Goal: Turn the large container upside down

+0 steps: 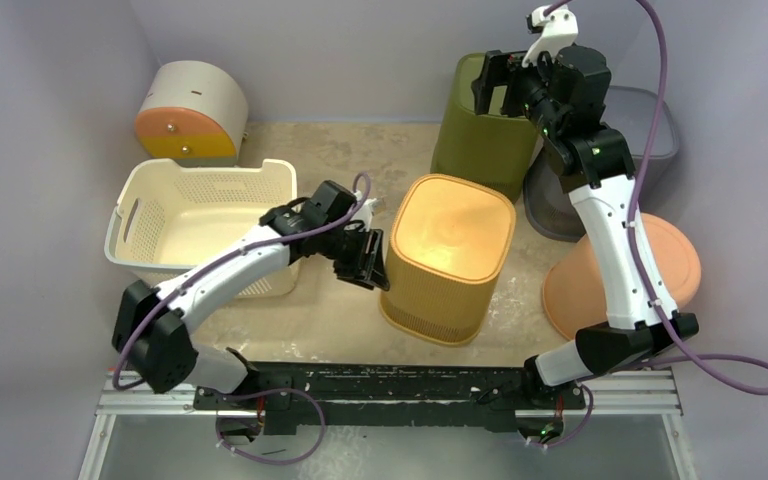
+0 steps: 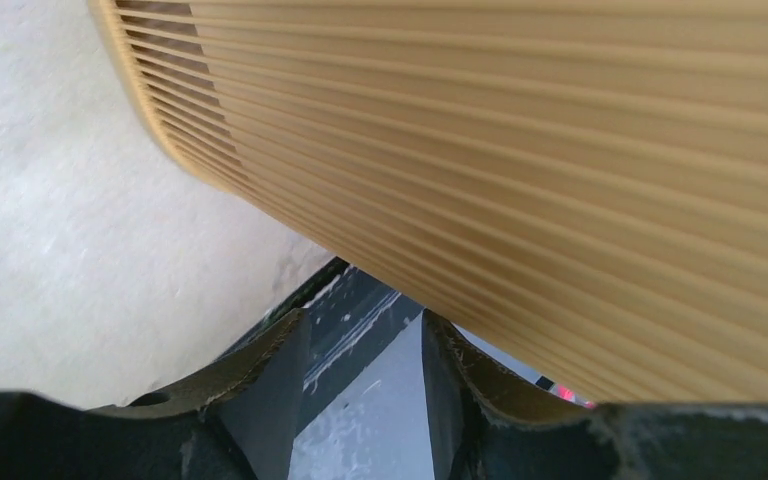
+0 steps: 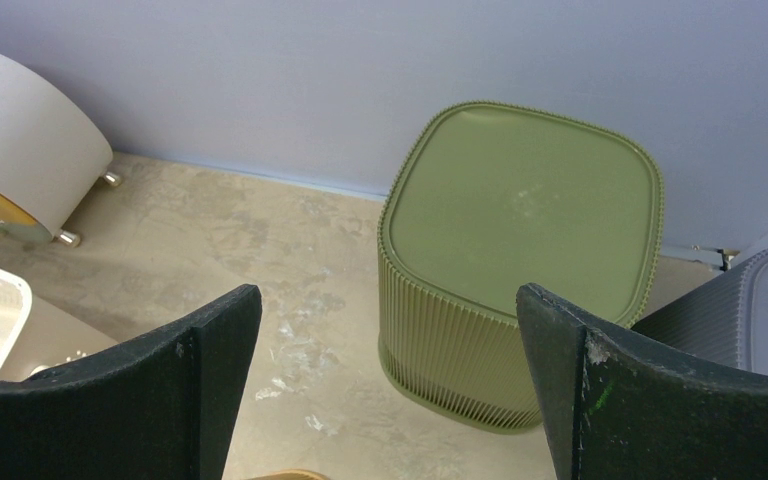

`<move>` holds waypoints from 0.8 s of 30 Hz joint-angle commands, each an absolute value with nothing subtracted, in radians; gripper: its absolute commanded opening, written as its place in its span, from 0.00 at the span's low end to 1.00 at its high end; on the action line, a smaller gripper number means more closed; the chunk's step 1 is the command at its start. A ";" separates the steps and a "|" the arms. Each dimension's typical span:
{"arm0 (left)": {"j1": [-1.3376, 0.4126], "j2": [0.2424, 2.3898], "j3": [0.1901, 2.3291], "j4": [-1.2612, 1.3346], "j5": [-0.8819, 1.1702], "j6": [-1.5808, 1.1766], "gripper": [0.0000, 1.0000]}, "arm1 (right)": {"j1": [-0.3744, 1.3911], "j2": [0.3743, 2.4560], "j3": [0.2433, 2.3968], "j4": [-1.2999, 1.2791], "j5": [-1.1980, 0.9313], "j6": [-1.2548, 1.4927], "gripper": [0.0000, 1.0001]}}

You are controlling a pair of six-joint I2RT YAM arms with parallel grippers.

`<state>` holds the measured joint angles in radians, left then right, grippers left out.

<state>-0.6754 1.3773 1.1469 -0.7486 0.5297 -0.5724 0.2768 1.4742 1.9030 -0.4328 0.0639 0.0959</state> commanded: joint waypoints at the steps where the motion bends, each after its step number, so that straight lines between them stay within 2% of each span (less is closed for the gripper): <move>1: -0.706 1.500 1.212 -0.569 0.572 -0.611 0.43 | 0.278 1.442 1.948 -0.423 0.106 0.095 1.00; 10: -0.713 1.726 1.436 -0.493 0.580 -0.609 0.43 | 0.266 1.448 1.955 -0.439 0.136 0.082 1.00; 21: -0.718 1.888 1.531 -0.355 0.590 -0.674 0.43 | 0.237 1.436 1.929 -0.424 0.146 0.077 1.00; 24: -0.718 1.929 1.590 -0.424 0.526 -0.628 0.43 | 0.236 1.434 1.907 -0.418 0.126 0.084 1.00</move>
